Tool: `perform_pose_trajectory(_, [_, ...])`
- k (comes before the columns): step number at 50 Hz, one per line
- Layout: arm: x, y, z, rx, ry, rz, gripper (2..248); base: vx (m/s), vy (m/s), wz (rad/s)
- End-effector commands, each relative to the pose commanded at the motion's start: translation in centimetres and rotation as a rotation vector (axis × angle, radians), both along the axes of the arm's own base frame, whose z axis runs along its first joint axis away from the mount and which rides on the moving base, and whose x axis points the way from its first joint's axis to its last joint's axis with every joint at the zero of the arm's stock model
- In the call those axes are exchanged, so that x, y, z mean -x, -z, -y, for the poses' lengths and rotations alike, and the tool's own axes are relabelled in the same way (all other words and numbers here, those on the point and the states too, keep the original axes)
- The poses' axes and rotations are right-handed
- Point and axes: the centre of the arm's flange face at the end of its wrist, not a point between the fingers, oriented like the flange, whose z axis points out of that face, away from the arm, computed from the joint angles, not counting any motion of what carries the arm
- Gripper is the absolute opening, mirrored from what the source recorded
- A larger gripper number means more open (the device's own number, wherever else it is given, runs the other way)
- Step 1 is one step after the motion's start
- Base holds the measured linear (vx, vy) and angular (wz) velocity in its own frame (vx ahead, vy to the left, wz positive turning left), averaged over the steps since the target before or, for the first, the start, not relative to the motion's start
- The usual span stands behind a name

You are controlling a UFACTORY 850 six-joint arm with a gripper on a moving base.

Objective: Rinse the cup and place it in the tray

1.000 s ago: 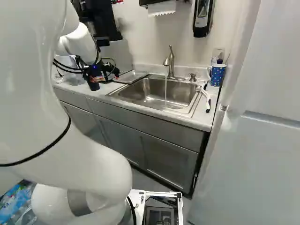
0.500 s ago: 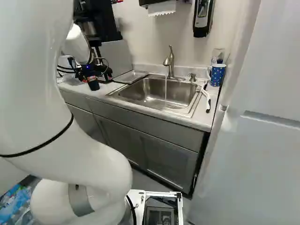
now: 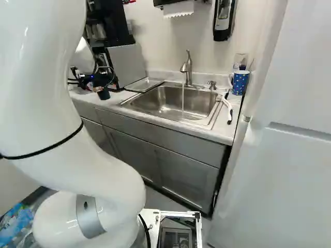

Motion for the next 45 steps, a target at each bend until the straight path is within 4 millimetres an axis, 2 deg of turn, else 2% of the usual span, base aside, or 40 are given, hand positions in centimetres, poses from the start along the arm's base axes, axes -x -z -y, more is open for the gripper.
perform_pose_trajectory(18, [-0.6, 1.1, -1.4, -0.044, -0.016, 0.084, 247, 0.000, 0.000, 0.000])
perform_pose_trajectory(45, [-1.2, 2.9, -2.4, -0.095, -0.024, 0.182, 247, 0.000, 0.000, 0.000])
